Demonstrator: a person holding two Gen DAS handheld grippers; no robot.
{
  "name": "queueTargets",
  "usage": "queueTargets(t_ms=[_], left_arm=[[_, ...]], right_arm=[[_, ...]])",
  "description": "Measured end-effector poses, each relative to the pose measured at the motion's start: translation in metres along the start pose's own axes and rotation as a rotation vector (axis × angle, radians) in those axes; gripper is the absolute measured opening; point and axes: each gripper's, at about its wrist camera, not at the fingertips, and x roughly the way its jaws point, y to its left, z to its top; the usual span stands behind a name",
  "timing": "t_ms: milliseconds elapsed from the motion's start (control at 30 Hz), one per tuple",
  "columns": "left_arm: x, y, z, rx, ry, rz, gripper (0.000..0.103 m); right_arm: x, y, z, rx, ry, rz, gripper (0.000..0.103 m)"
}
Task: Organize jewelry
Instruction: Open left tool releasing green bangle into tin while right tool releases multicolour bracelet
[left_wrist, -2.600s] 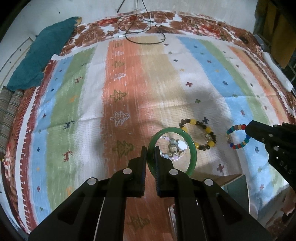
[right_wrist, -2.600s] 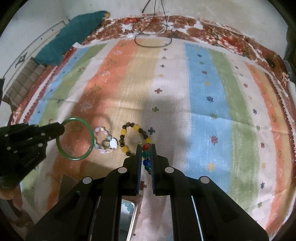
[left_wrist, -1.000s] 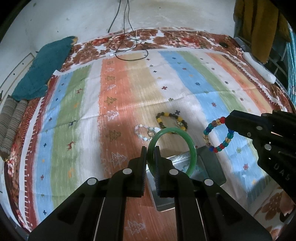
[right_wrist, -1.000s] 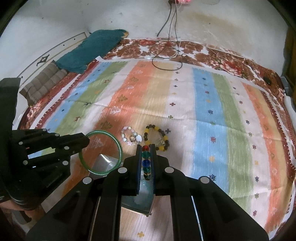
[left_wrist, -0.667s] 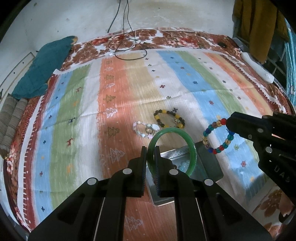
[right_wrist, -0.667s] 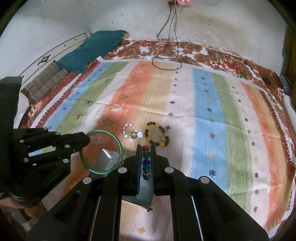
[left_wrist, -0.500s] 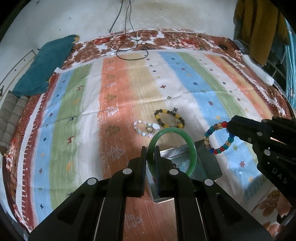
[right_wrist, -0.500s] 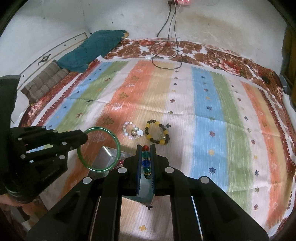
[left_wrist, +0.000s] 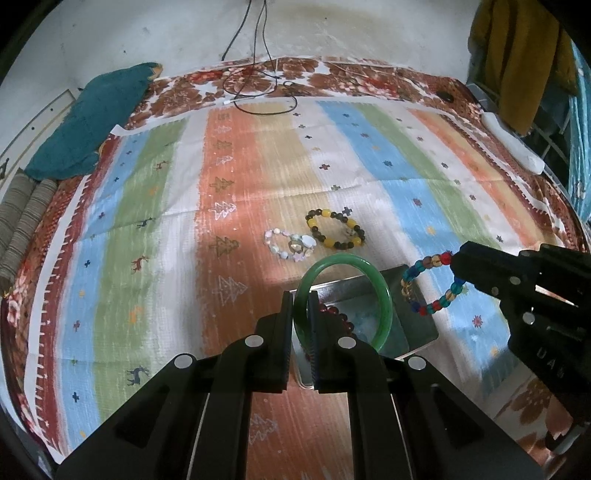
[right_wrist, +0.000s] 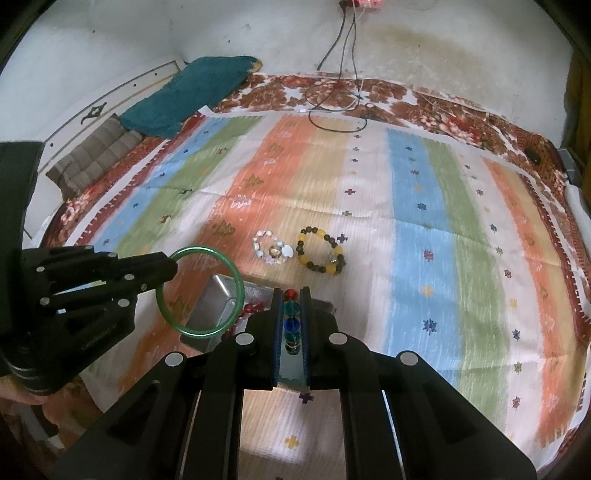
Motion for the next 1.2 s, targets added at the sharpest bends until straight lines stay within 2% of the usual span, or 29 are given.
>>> queueTargets(t_ms=[100, 167, 267, 367, 500, 667, 800, 933, 1067, 1200], left_arm=[[0.001, -0.002, -0.002, 0.002, 0.013, -0.007, 0.008], [0.009, -0.002, -0.002, -0.014, 0.056, -0.018, 0.012], [0.014, 0.003, -0.002, -0.035, 0.069, 0.004, 0.013], [0.013, 0.007, -0.002, -0.051, 0.072, 0.007, 0.015], [0.012, 0.013, -0.001, -0.063, 0.066, 0.011, 0.028], [0.014, 0.017, 0.002, -0.075, 0.064, 0.023, 0.036], [0.016, 0.019, 0.004, -0.078, 0.066, 0.031, 0.041], [0.019, 0.021, 0.005, -0.081, 0.073, 0.037, 0.043], [0.021, 0.022, 0.009, -0.089, 0.07, 0.03, 0.052], [0.023, 0.025, 0.009, -0.094, 0.073, 0.03, 0.053]], right_arm=[[0.0, 0.003, -0.001, -0.009, -0.006, -0.016, 0.01], [-0.001, 0.002, 0.001, -0.003, -0.018, -0.035, 0.012], [0.002, -0.005, 0.001, 0.022, -0.001, -0.052, 0.031], [0.006, -0.01, 0.001, 0.029, 0.015, -0.07, 0.031], [0.011, -0.016, 0.003, 0.045, 0.033, -0.082, 0.033], [0.016, -0.019, 0.005, 0.048, 0.051, -0.089, 0.037], [0.021, -0.022, 0.006, 0.049, 0.061, -0.101, 0.042], [0.024, -0.024, 0.009, 0.046, 0.068, -0.099, 0.043], [0.024, -0.023, 0.011, 0.031, 0.064, -0.11, 0.043], [0.029, -0.026, 0.015, 0.037, 0.07, -0.129, 0.049]])
